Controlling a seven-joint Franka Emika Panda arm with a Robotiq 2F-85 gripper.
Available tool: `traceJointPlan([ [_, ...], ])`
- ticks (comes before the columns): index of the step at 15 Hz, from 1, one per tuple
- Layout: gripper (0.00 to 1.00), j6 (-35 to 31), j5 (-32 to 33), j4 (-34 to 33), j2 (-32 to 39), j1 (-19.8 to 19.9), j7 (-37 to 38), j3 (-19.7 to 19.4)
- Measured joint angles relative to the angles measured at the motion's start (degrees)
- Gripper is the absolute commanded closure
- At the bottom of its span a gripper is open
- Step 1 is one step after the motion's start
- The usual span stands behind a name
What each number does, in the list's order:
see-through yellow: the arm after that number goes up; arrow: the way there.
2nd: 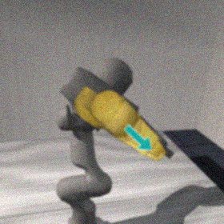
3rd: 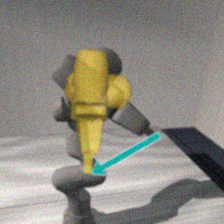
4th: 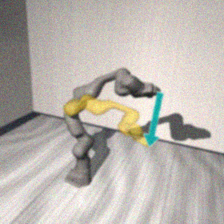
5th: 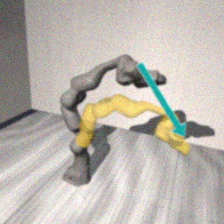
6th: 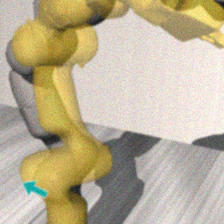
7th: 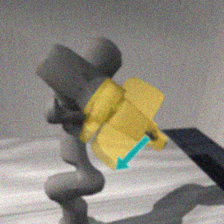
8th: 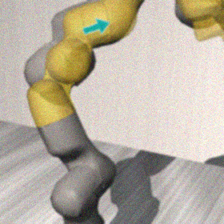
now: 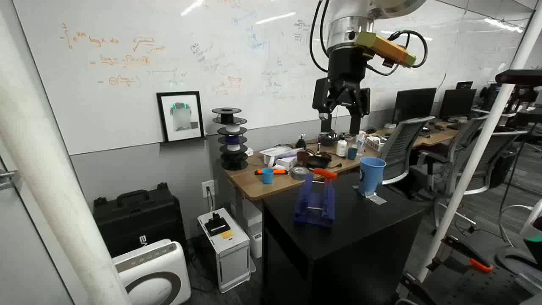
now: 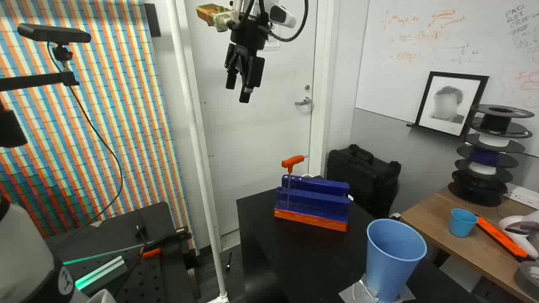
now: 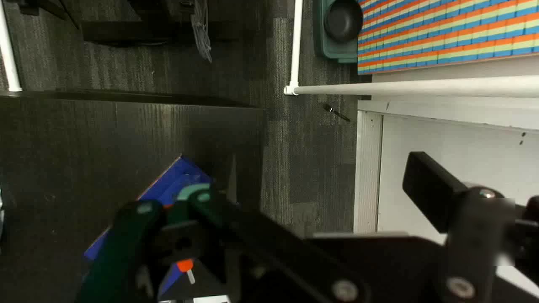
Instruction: Remove the orange object from the blue platform and put it in the blue cup
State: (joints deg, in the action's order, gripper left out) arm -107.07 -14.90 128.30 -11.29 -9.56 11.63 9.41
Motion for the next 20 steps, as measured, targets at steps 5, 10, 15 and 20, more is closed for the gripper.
traceJointPlan([
  [5, 0.0, -0.1, 0.0, -0.6, -0.2, 0.0, 0.0, 0.0],
  [10, 0.0, -6.6, 2.4, 2.0, 1.8, 2.0, 1.8, -0.8],
  [15, 0.0, -22.2, 4.4, 6.4, 10.1, 5.4, 1.7, -3.8],
  [20, 0.25, -30.7, 4.2, 6.6, 19.8, 5.7, -0.5, -4.4],
])
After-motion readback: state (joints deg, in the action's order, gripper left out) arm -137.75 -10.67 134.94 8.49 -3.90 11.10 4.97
